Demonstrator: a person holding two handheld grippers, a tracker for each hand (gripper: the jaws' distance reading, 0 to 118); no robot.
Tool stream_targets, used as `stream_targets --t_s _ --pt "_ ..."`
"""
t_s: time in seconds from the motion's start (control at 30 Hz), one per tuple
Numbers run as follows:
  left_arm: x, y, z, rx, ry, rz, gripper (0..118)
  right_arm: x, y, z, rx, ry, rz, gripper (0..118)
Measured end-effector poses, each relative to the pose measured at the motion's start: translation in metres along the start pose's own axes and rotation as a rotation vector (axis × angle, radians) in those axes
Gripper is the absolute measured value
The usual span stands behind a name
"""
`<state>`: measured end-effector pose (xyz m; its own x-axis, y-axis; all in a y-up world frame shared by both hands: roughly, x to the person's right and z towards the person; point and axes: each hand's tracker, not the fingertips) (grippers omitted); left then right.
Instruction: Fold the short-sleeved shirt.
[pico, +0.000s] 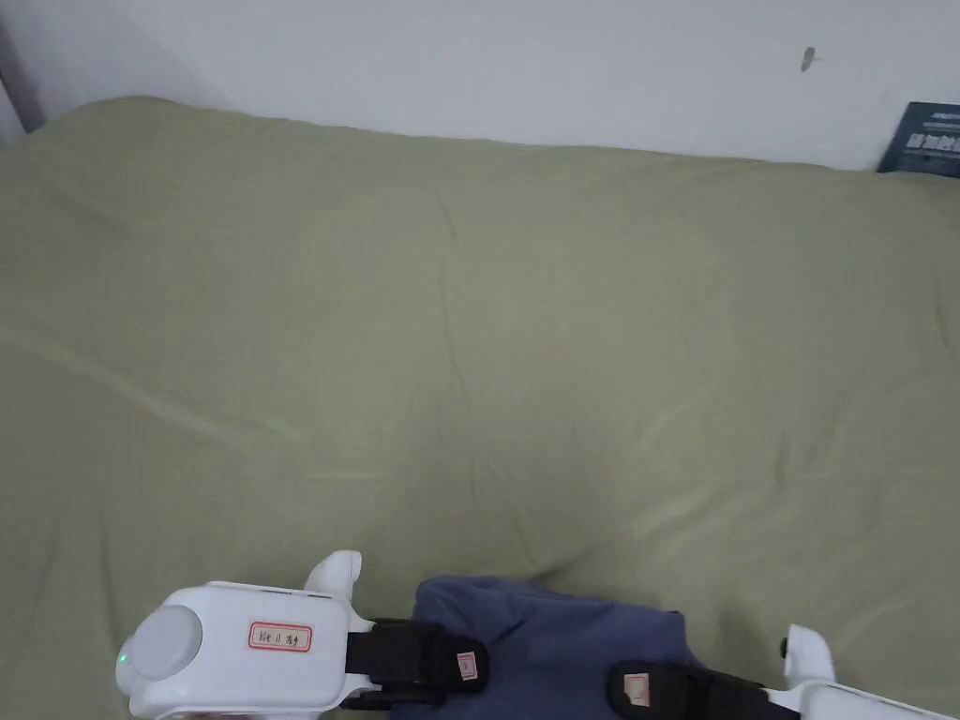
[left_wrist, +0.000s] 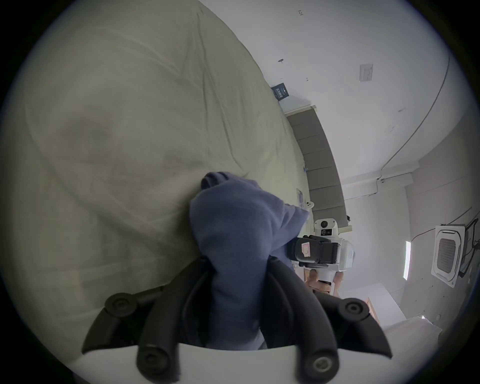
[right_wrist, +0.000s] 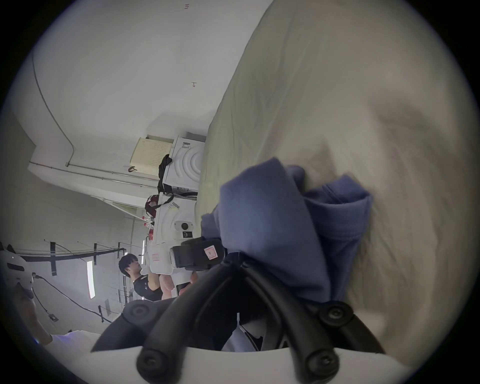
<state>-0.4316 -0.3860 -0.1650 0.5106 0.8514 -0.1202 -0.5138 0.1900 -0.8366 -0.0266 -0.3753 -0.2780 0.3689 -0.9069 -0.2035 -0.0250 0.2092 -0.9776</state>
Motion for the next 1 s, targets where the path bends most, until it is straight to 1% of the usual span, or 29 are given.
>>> stream_targets --t_s 0.1,0.2,0.3,0.33,0.4,0.5,0.57,0.67,0.73,0.77,0.8,0.83,0.87,0.9,1.0 --pt "0.000 0.014 0.035 0.018 0.036 -0.028 24 -0.015 0.003 0.009 0.013 0.002 0.028 2" --pt "-0.011 0.037 0.103 0.057 0.109 -0.043 24 -0.025 0.009 0.017 0.024 0.009 0.067 2" --pt "-0.024 0.064 0.185 0.086 0.265 -0.070 24 -0.033 0.015 0.023 0.033 -0.028 0.105 2" --pt "-0.033 0.074 0.213 0.108 0.309 -0.034 24 -0.035 0.018 0.024 0.038 -0.037 0.114 2" --pt "-0.057 0.097 0.266 0.089 0.367 -0.033 24 -0.037 0.021 0.025 0.049 -0.046 0.122 2" --pt "-0.083 0.123 0.320 0.103 0.477 0.002 24 -0.043 0.023 0.022 0.048 -0.085 0.149 2" --pt "-0.094 0.136 0.342 0.115 0.515 0.033 24 -0.046 0.024 0.020 0.042 -0.139 0.171 2" --pt "-0.098 0.149 0.355 0.107 0.515 0.039 24 -0.045 0.026 0.013 0.032 -0.134 0.159 2" --pt "-0.095 0.155 0.355 0.084 0.555 0.022 24 -0.046 0.027 0.007 0.026 -0.145 0.163 2" --pt "-0.092 0.155 0.354 0.060 0.582 0.015 27 -0.047 0.027 0.004 0.021 -0.151 0.165 2" --pt "-0.089 0.152 0.353 0.060 0.643 -0.006 50 -0.048 0.028 0.002 0.018 -0.151 0.168 2" --pt "-0.090 0.153 0.355 0.054 0.689 -0.024 97 -0.050 0.028 0.001 0.011 -0.147 0.176 2" --pt "-0.087 0.149 0.355 0.056 0.714 -0.036 118 -0.052 0.030 0.000 0.005 -0.145 0.188 2" --pt "-0.080 0.145 0.359 0.109 0.686 -0.061 118 -0.054 0.030 0.001 -0.001 -0.135 0.204 2" --pt "-0.061 0.135 0.360 0.171 0.731 -0.061 118 -0.060 0.032 0.006 -0.004 -0.126 0.236 2"
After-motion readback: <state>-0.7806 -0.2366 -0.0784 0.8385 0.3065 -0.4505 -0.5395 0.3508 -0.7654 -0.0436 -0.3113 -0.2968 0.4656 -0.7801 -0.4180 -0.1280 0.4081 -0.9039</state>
